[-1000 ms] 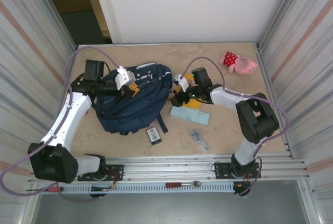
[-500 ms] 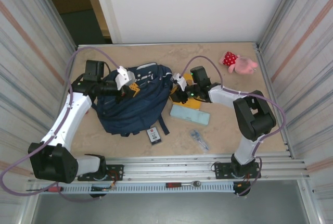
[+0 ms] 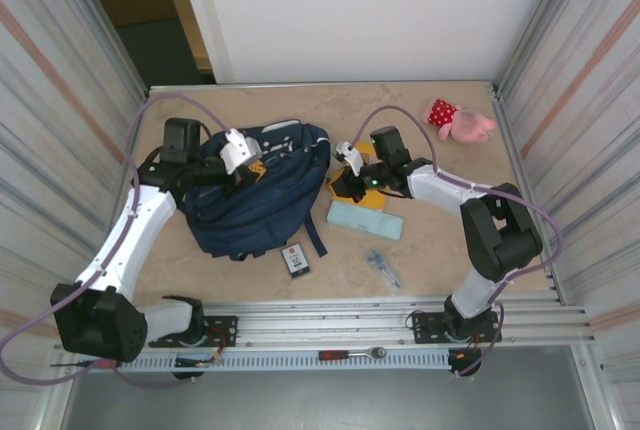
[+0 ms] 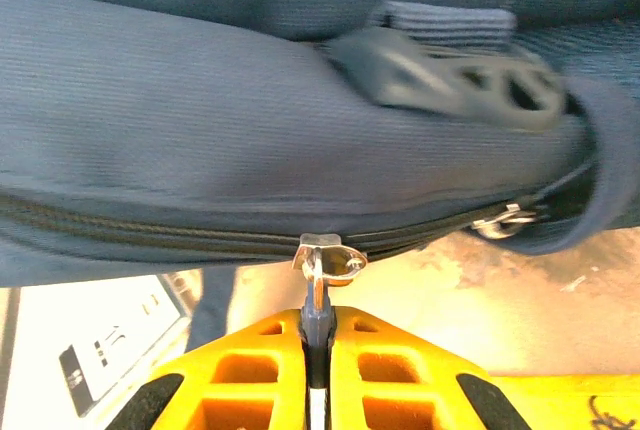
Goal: Pack the student bag
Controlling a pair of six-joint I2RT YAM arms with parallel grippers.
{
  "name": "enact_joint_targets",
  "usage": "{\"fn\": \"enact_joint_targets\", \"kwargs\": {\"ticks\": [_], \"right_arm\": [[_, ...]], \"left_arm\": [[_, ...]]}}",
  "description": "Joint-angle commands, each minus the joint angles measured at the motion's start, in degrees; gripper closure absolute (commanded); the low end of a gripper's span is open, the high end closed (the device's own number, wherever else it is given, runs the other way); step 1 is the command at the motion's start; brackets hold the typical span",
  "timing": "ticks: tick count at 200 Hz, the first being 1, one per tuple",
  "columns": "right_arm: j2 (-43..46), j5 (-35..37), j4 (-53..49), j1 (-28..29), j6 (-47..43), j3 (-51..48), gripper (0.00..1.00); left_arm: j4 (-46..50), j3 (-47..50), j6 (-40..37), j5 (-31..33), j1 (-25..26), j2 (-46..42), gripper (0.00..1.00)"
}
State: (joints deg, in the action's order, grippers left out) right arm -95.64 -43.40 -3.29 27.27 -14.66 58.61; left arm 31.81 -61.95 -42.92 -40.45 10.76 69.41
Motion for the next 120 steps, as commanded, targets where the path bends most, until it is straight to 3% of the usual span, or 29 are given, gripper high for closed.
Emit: {"fn": "enact_joint_targets", "kwargs": {"ticks": [1,41,79,120], "right_arm": [[5.4,-1.4,-7.1,2.4,-2.3,0.1,1.00],[10.2,0.8,-15.2,8.0,-1.6,0.4,1.00],[13.2,4.1,-10.5,10.5,7.1,-2.2,1.00],[13.4,7.4,-8.9,12.6,11.9,-1.5,1.00]], "left_arm": [[-5.3,0.5,1.8,10.9,2.0,-0.9,1.00],[-9.6,1.7,6.7,15.4,4.4,0.8,1.00],[-11.4,2.6,9.1,10.0,5.6,1.2,1.00],[-13.1,2.2,11.2,11.5,7.9,3.3,1.00]]}}
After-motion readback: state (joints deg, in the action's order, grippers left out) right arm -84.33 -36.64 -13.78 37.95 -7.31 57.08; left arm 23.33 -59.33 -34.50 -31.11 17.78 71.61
